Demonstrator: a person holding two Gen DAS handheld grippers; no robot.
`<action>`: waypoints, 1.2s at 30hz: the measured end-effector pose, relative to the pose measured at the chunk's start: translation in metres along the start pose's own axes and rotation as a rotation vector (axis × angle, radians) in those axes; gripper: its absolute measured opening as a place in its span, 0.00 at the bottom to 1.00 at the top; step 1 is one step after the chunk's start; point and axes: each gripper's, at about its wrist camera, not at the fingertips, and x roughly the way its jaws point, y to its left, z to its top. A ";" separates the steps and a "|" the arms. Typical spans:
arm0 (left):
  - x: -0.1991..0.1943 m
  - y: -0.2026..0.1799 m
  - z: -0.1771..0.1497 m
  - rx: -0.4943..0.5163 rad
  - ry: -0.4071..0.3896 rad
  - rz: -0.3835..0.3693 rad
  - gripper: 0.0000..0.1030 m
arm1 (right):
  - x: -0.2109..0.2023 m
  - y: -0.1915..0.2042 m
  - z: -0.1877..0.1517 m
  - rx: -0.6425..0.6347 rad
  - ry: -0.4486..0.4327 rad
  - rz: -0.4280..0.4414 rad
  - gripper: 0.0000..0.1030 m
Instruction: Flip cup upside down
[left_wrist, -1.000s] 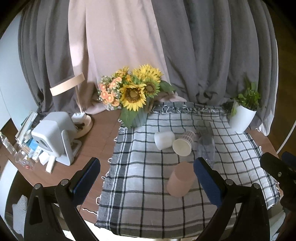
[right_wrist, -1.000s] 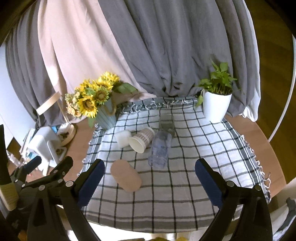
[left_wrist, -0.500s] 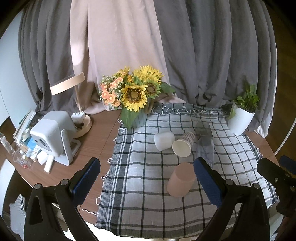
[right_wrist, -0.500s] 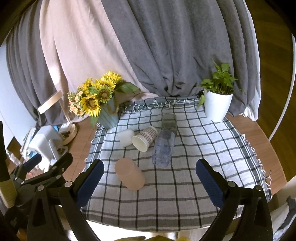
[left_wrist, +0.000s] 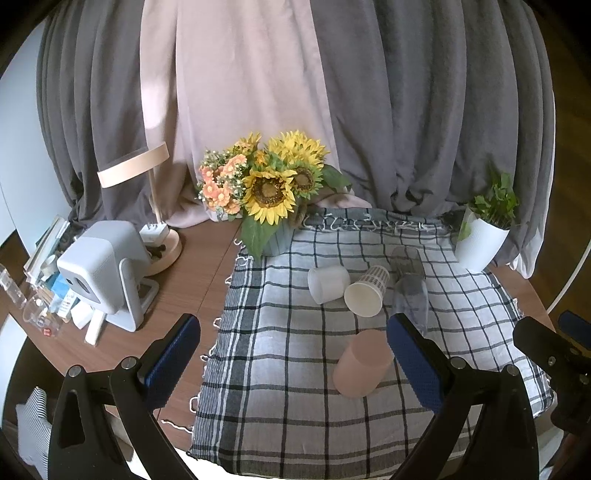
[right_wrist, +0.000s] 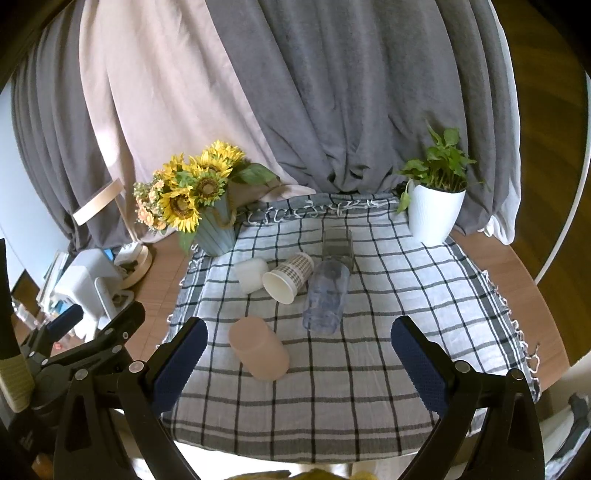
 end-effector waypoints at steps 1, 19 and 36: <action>0.000 -0.001 0.000 0.000 0.000 0.000 1.00 | 0.000 0.000 0.000 0.001 0.001 0.000 0.97; 0.007 -0.004 0.004 0.001 0.005 -0.010 1.00 | 0.004 -0.001 0.001 0.008 0.000 -0.004 0.97; 0.008 -0.004 0.004 0.004 0.008 -0.009 1.00 | 0.006 -0.005 0.003 0.012 0.001 -0.006 0.97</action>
